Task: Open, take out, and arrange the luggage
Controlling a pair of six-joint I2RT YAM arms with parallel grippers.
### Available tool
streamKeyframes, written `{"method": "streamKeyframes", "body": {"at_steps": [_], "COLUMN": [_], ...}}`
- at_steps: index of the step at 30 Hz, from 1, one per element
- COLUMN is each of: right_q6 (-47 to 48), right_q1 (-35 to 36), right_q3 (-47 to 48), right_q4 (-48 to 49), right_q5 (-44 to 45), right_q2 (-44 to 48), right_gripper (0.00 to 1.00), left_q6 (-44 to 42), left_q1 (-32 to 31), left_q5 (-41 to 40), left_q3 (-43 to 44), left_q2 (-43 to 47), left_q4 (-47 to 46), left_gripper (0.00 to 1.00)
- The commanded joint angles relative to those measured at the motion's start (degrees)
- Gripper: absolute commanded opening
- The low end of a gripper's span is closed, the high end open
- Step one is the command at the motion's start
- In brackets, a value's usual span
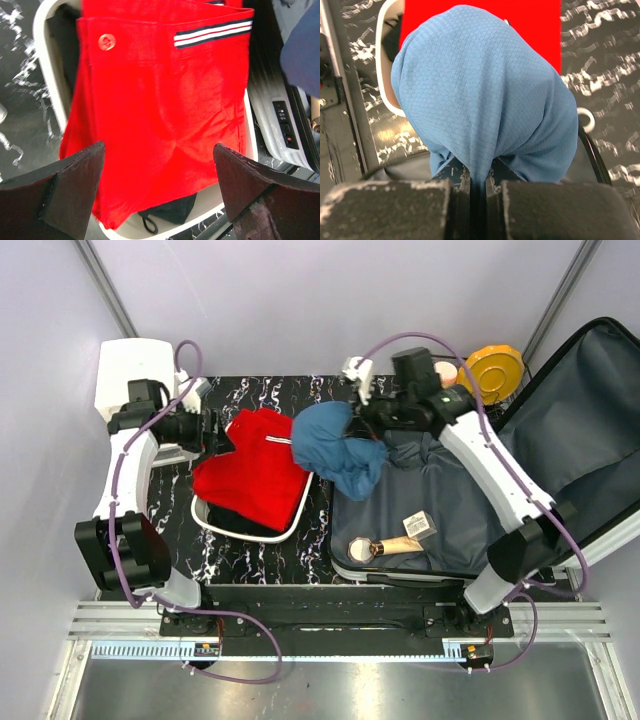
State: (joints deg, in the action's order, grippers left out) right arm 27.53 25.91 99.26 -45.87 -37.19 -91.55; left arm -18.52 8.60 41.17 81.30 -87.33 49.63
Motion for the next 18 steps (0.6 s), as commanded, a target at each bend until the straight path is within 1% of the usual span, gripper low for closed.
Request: {"method": "streamKeyframes", "body": {"at_steps": [1,2,3,5,6,7,9,10,11,12,13,14,15,16,17,18], "right_q6": [-6.2,-6.3,-6.7,-8.6,-9.4,-12.4,-16.5,-17.2,-17.5,-17.5,-16.8,-15.8,-13.8,-12.9,-12.8,-12.8], "right_q1": [7.0,9.9,11.3,14.7,15.5,16.1,17.1,17.3,17.3,17.6,17.7,17.8,18.0,18.1,18.1,18.1], "right_q3": [10.7,12.2,15.4,18.8,22.6,24.6,30.0,31.2,32.0,32.2,32.1,31.8,30.6,30.2,29.9,28.6], "right_q4": [10.6,11.2,12.5,13.7,14.4,14.9,15.8,15.8,16.0,16.6,16.6,16.3,15.9,15.4,14.8,14.4], "right_q5": [-3.1,-3.4,-3.6,-3.9,-4.2,-4.8,-6.6,-6.4,-4.8,-4.1,-3.4,-1.4,-0.8,-0.3,0.1,0.1], "right_q2": [-7.3,-9.0,-10.7,-16.5,-18.7,-23.7,-29.0,-33.9,-36.0,-38.0,-41.3,-42.3,-43.3,-44.0,-43.8,-43.3], "right_gripper": [0.0,0.0,0.0,0.0,0.0,0.0,0.0,0.0,0.0,0.1,0.16,0.23,0.37,0.42,0.46,0.48], "left_q6": [3.8,3.9,4.5,5.2,5.8,6.0,5.5,4.8,3.9,1.5,0.3,-1.0,-4.3,-6.9,-9.7,-14.2], "left_q1": [5.5,6.7,8.8,10.9,12.0,13.8,15.7,16.1,16.3,16.4,16.3,16.4,16.1,16.0,15.7,14.7], "left_q5": [3.1,3.1,3.4,3.9,4.4,4.6,5.0,5.1,5.2,5.7,5.9,6.2,6.9,7.3,7.4,6.0], "left_q3": [1.5,1.2,0.5,-0.1,-0.6,-0.8,-1.1,-1.1,-1.1,-1.3,-1.8,-2.9,-3.3,-3.7,-4.0,-4.3], "left_q2": [4.1,4.4,5.1,5.5,5.8,5.9,6.3,6.5,7.2,7.7,8.3,9.5,10.1,10.3,10.4,10.5], "left_q4": [-2.4,-2.3,-2.4,-2.7,-2.6,-2.7,-1.8,-1.3,0.0,0.6,1.0,1.7,2.4,3.8,7.6,9.2], "left_gripper": [0.94,0.94,0.94,0.94,0.94,0.93,0.93,0.93,0.94,0.93,0.94,0.94,0.94,0.94,0.94,0.94]}}
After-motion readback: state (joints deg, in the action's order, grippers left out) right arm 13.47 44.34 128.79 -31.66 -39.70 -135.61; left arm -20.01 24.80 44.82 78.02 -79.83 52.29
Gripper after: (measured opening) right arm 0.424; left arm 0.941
